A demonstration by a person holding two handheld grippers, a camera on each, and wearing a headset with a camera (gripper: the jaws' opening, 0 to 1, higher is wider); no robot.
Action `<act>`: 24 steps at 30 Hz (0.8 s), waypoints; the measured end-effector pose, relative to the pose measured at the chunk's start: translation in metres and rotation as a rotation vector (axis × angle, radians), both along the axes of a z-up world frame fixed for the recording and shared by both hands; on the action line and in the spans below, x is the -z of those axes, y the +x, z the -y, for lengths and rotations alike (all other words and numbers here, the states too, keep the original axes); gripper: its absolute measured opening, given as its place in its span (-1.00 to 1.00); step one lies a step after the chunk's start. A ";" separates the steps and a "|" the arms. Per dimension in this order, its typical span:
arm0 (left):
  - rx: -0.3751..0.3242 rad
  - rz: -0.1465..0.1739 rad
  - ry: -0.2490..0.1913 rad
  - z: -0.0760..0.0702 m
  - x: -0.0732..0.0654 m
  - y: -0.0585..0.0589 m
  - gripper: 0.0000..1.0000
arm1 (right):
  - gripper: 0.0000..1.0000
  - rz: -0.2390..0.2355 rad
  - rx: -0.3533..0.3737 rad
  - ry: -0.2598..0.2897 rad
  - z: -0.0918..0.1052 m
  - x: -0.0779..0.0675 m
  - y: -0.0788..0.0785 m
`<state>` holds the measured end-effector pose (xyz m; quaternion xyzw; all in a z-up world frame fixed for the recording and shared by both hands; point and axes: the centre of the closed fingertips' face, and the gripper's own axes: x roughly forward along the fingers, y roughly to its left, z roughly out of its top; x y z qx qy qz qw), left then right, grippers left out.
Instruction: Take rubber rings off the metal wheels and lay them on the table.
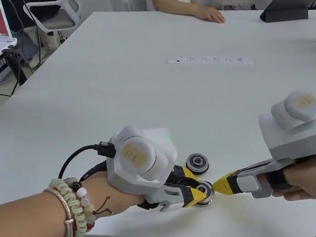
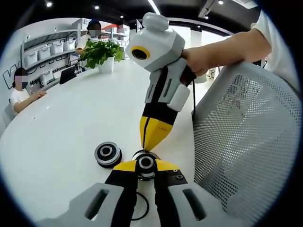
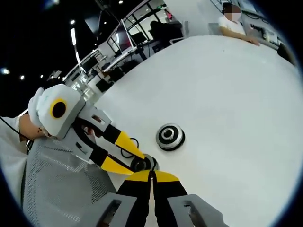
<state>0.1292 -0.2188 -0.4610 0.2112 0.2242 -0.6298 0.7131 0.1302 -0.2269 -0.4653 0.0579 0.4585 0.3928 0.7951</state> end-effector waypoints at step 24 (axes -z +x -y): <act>-0.006 0.005 0.003 0.000 0.000 0.002 -0.86 | -1.00 -0.001 -0.044 0.129 -0.026 -0.023 -0.006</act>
